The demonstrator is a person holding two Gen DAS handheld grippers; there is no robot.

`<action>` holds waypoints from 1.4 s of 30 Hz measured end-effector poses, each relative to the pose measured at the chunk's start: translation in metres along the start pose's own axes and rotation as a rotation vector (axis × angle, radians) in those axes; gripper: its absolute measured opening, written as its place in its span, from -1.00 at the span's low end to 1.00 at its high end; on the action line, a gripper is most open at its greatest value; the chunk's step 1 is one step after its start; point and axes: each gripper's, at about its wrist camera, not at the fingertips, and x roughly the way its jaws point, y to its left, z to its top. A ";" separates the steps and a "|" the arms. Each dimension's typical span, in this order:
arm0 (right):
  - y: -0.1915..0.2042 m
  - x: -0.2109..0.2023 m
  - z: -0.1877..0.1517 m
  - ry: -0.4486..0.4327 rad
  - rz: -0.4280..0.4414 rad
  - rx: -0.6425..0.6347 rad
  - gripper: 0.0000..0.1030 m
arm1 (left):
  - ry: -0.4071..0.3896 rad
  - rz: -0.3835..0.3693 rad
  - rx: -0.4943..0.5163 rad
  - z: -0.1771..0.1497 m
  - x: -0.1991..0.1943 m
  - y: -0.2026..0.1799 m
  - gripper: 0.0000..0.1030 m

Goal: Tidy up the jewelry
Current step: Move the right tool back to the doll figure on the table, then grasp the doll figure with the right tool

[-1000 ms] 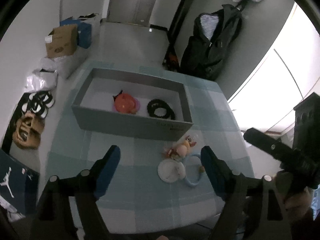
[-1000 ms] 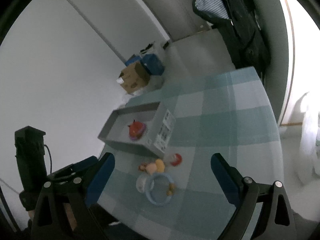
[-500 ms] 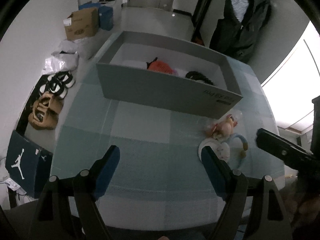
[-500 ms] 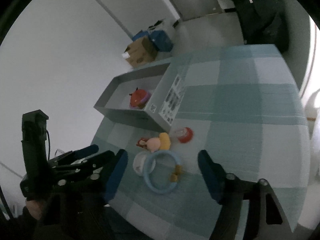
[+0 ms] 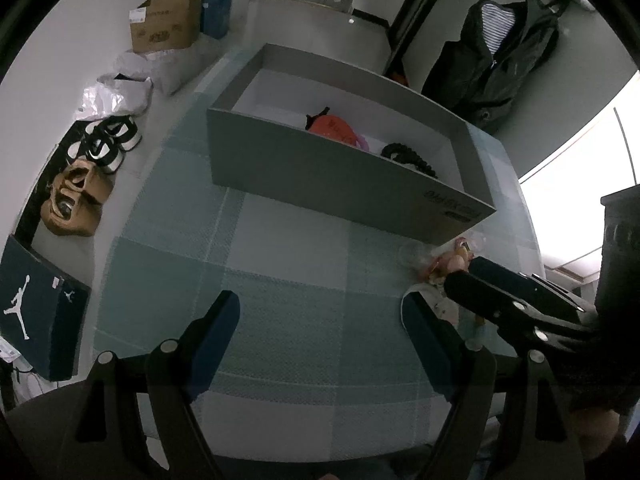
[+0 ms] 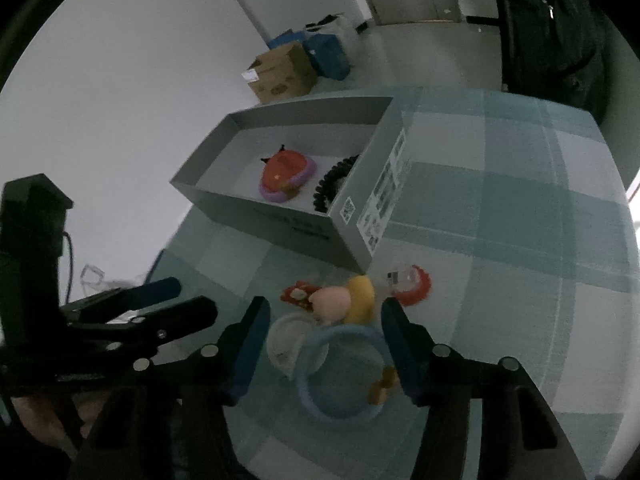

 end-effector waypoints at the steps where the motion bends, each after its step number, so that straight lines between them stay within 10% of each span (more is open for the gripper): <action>1: -0.001 0.001 0.001 0.000 -0.003 0.006 0.03 | 0.001 -0.001 0.000 0.002 0.000 0.000 0.56; 6: -0.004 0.005 0.006 0.008 -0.031 0.023 -0.40 | -0.008 0.005 0.013 0.003 0.000 -0.001 0.56; 35: -0.048 -0.056 0.007 -0.128 0.151 0.188 -0.41 | 0.066 -0.154 0.106 0.019 0.034 -0.046 0.54; 42: -0.057 -0.058 0.006 -0.124 0.149 0.212 -0.40 | 0.072 -0.144 0.122 0.022 0.036 -0.050 0.16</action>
